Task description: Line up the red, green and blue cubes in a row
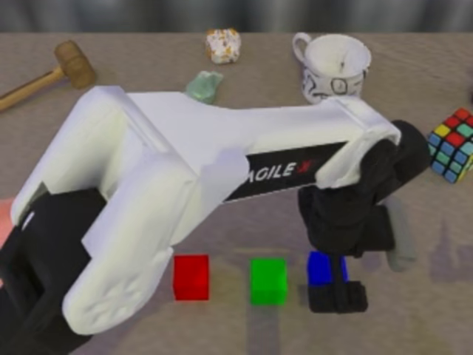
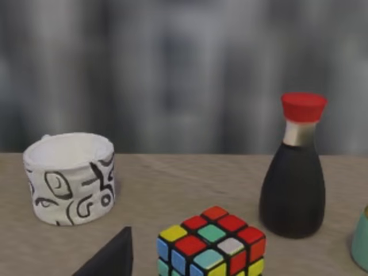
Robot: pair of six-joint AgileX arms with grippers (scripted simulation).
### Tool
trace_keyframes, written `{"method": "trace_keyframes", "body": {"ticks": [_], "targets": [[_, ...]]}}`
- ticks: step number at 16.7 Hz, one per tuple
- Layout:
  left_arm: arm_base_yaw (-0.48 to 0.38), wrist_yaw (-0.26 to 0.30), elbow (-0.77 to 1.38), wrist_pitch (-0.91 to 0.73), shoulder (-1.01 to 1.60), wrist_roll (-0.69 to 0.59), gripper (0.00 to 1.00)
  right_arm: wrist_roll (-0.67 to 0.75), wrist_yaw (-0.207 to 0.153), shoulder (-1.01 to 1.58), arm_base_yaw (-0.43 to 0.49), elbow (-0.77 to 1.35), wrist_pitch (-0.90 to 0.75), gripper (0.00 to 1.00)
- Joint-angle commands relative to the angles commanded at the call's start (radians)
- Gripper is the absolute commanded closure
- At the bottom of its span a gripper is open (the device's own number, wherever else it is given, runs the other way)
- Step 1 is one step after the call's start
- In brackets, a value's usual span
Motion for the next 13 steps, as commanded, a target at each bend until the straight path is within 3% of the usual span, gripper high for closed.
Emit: {"method": "trace_keyframes", "body": {"ticks": [5, 13], "targets": [[0.001, 0.0, 0.017, -0.017, -0.002, 0.003, 0.0, 0.0, 0.0, 0.0, 0.0, 0.0, 0.0, 0.0], [0.023, -0.001, 0.203, -0.247, -0.045, 0.0, 0.0, 0.0, 0.0, 0.0, 0.0, 0.0, 0.0, 0.0]]}}
